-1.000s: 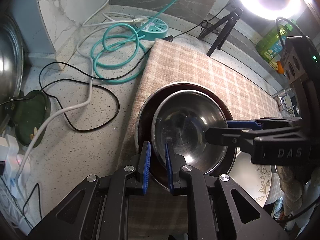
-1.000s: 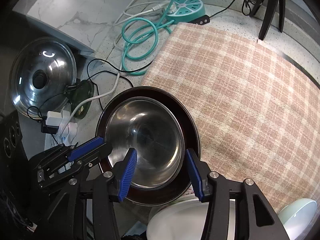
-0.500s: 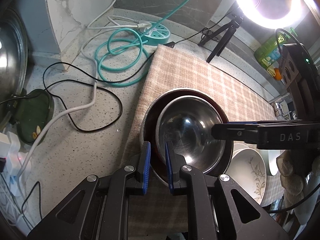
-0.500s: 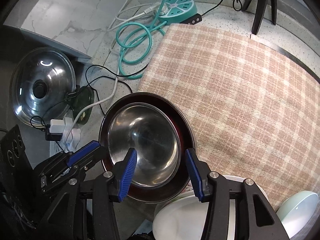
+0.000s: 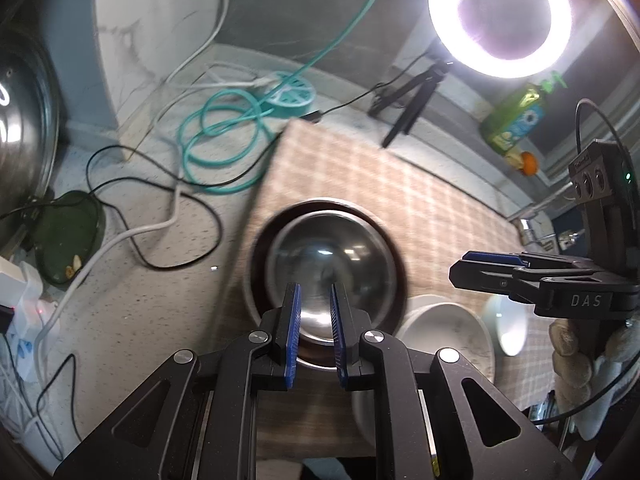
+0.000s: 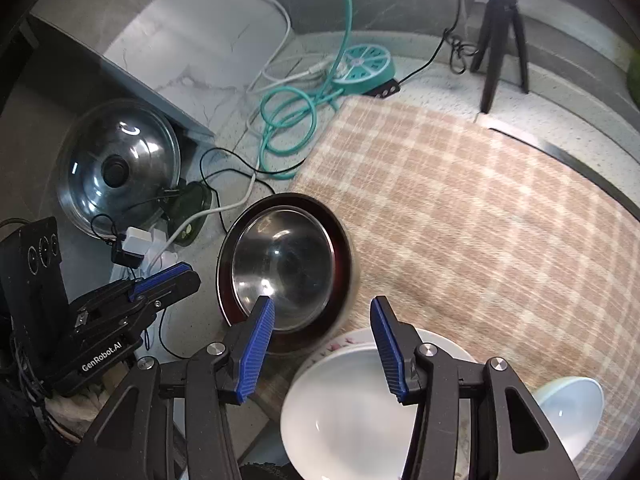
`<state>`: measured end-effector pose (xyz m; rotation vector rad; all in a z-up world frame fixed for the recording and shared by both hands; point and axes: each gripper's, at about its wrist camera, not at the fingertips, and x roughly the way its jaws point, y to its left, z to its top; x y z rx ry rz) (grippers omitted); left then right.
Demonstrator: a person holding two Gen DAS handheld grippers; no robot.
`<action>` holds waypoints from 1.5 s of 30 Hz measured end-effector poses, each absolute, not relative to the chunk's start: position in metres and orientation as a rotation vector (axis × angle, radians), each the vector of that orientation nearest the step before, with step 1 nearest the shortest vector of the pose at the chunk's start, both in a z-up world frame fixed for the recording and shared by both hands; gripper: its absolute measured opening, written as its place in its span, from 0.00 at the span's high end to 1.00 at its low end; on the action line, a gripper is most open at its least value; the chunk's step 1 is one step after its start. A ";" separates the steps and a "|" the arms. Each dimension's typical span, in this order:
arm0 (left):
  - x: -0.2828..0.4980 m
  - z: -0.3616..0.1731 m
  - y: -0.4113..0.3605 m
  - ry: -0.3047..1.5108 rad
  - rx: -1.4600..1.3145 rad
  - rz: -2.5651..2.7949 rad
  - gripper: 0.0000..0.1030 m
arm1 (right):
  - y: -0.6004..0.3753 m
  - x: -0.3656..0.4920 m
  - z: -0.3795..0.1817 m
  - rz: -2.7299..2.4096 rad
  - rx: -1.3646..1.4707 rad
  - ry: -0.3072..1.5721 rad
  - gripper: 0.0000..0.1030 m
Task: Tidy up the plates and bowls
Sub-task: 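Open both grippers to release the red bowl and withdraw, then move both grippers to the pale blue bowl and grip its rim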
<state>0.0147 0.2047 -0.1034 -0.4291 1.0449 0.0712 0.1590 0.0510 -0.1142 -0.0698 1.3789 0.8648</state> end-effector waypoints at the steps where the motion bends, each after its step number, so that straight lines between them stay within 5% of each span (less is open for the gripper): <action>1: 0.014 -0.100 0.200 1.036 -0.428 0.063 0.87 | 0.045 0.159 -0.111 0.862 -0.062 1.367 0.55; 14: 0.020 -0.087 0.103 0.998 -0.422 -0.089 0.87 | -0.094 0.164 -0.077 0.738 0.033 1.201 0.55; 31: 0.068 -0.134 -0.017 1.146 -0.334 -0.232 0.87 | -0.218 0.172 -0.138 0.549 0.044 1.259 0.56; 45: 0.095 -0.161 -0.041 1.241 -0.224 -0.207 0.87 | -0.224 0.171 -0.174 0.574 0.093 1.337 0.71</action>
